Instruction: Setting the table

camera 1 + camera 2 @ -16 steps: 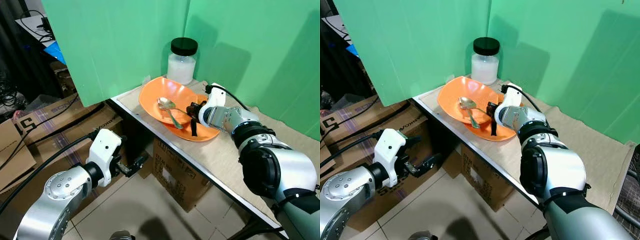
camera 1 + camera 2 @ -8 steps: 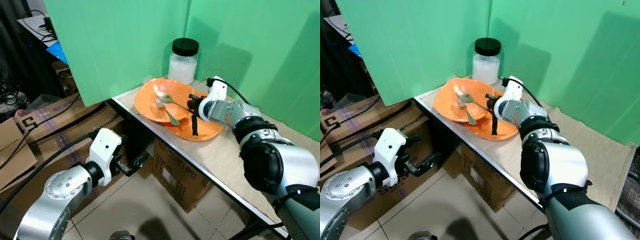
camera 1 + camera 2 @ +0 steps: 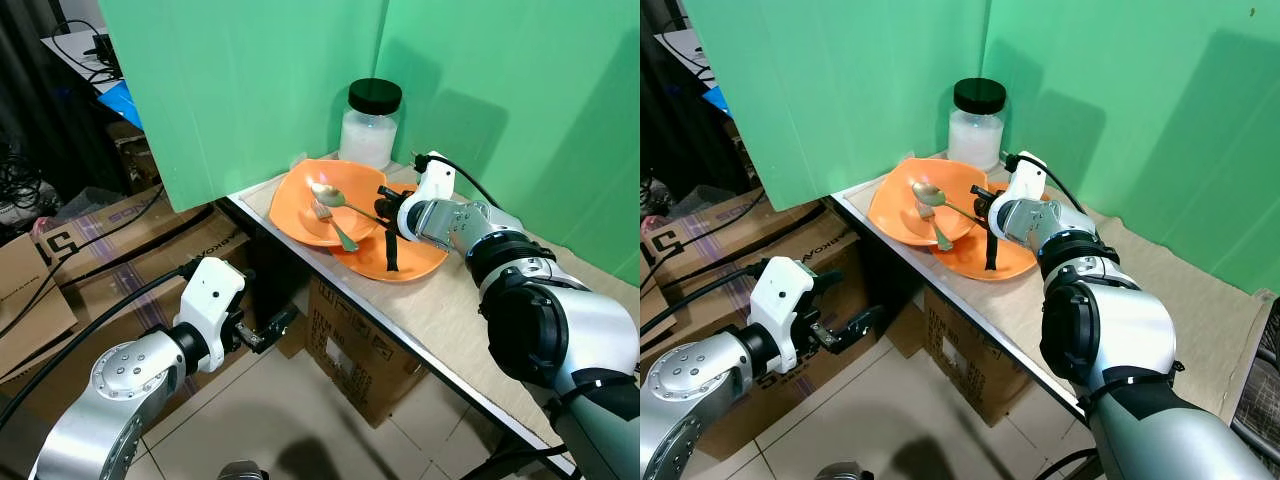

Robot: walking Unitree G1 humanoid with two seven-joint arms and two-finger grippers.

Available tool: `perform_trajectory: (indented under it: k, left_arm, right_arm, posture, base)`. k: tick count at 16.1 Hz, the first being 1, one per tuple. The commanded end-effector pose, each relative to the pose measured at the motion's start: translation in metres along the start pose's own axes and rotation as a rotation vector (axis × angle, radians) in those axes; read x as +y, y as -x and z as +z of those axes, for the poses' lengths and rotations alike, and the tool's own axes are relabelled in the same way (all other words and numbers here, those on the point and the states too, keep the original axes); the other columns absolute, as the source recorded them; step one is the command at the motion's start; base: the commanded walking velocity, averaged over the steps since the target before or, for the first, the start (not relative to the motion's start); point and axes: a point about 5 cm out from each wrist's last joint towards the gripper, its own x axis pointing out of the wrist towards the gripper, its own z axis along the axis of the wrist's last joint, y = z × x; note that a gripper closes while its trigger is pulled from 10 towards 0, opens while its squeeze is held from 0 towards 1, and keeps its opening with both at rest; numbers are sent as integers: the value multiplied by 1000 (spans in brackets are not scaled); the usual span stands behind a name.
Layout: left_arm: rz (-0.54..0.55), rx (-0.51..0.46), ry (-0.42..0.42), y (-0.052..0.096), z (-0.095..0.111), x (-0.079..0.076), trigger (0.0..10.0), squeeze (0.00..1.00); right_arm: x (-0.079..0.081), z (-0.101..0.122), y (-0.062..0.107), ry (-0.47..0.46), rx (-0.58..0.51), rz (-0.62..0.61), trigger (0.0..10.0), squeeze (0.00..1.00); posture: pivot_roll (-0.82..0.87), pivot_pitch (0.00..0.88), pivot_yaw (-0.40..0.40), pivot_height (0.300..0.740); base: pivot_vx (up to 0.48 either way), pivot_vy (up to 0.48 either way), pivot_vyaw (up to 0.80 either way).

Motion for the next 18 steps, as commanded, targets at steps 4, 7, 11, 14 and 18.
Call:
perform_trajectory:
  k: [4, 7, 11, 14, 18]
  left_arm:
    - [4, 5, -16, 0, 0, 0, 10000, 0]
    - [4, 6, -18, 0, 0, 1, 10000, 0]
    - [-1, 8, -21, -1, 0, 1, 10000, 0]
    - [1, 8, -21, 0, 0, 1, 10000, 0]
    - [3, 12, -22, 1, 0, 2, 10000, 0]
  right_arm:
    - [-17, 6, 3, -45, -49, -108, 10000, 0]
    - [-28, 9, 5, -112, -81, -167, 10000, 0]
    - [-30, 8, 5, -114, -78, -178, 10000, 0]
    - [-33, 5, 5, -174, -70, -190, 10000, 0]
    - [-42, 6, 7, -204, -78, -218, 10000, 0]
  posture:
    - [177, 0, -55, 740]
    - [176, 0, -51, 740]
    - [174, 0, -47, 740]
    - [180, 0, -49, 740]
    - [182, 0, -46, 740]
  base:
    - [0, 0, 0]
    - [0, 0, 0]
    - [0, 0, 0]
    - [0, 0, 0]
    - [0, 0, 0]
